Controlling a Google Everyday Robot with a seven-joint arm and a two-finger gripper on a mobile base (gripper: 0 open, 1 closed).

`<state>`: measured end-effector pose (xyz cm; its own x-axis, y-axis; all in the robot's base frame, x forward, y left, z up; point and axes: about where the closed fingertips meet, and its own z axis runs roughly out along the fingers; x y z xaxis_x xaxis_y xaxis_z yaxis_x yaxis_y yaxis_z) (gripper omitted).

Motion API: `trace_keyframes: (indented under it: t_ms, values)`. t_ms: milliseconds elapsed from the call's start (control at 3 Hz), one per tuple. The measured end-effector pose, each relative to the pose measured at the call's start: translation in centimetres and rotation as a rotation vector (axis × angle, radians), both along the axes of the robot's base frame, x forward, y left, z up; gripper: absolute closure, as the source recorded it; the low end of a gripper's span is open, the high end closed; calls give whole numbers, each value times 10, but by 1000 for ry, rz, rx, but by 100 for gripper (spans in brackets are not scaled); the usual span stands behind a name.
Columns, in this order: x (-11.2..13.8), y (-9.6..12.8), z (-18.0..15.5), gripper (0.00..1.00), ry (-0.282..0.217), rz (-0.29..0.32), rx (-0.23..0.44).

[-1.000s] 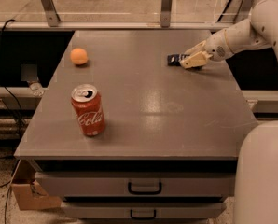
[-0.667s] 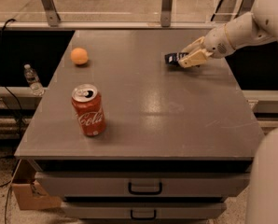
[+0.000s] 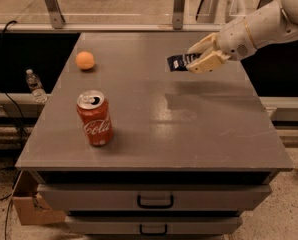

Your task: Move rxbar blueberry near coke can

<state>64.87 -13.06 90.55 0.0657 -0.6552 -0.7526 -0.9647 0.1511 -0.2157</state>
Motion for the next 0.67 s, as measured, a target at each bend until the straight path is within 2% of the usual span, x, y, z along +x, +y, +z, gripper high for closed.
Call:
trace_keyframes:
  t_ms: [333, 667]
  values:
    - [-4, 3, -1, 100, 1, 12, 2]
    - [-4, 8, -10, 100, 23, 12, -1]
